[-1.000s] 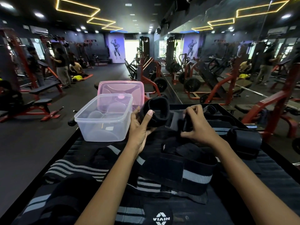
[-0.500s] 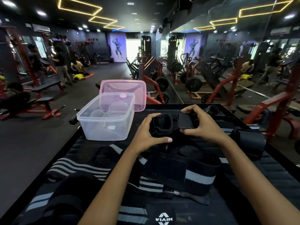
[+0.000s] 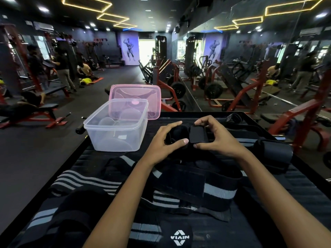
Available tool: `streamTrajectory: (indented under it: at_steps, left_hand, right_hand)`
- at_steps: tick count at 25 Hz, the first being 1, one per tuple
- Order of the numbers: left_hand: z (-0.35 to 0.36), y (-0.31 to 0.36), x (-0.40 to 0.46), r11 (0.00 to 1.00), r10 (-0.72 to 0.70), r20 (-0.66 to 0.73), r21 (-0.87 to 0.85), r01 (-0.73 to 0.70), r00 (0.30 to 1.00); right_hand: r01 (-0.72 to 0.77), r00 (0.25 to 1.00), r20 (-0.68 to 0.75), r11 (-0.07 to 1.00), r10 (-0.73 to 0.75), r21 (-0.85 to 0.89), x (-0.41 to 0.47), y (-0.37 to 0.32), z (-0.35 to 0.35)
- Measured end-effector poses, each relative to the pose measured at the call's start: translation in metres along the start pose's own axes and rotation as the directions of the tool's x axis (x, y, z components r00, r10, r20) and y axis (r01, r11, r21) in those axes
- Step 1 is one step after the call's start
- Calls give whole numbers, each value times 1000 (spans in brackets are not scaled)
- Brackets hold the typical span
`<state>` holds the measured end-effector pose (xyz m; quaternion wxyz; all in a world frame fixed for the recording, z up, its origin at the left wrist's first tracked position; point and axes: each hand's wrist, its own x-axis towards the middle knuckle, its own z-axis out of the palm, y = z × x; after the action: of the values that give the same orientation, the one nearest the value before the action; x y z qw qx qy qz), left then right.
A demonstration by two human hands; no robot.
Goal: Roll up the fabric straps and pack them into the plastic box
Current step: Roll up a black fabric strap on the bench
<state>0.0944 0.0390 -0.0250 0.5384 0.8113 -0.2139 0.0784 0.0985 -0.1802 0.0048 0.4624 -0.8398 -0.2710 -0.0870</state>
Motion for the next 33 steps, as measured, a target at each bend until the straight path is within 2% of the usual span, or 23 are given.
streamTrajectory:
  at_steps: [6,9,13,19,25,27,30,31,33]
  left_hand:
    - [-3,1,0,995,49,51,84,-54,997]
    - [0,-2,0,985,75,85,149,-87,994]
    - [4,-3,3,982,107,41,151,-111,993]
    - [8,-6,4,979,107,-60,183,-94,992]
    - [15,-5,5,976,131,-139,192,-103,982]
    - [14,-6,6,976,152,-174,179,-120,973]
    - [11,-6,7,977,179,-229,157,-145,957]
    - [10,-5,7,977,186,-240,146,-154,953]
    - [10,-3,6,975,209,-240,121,-184,948]
  right_hand:
    - [6,1000,-19,996,-5,84,-2,-1,1]
    - [15,1000,0,998,-15,68,-1,-4,5]
    - [-17,1000,14,992,16,128,-2,-3,4]
    - [-113,974,-164,959,159,259,-1,0,18]
    - [-66,988,-112,947,106,314,-1,-6,17]
    - [-90,991,-43,874,126,477,-1,-2,17]
    - [-209,972,73,678,224,705,0,3,25]
    - [-250,958,101,615,268,748,1,4,26]
    - [-299,939,127,573,320,763,1,-3,26]
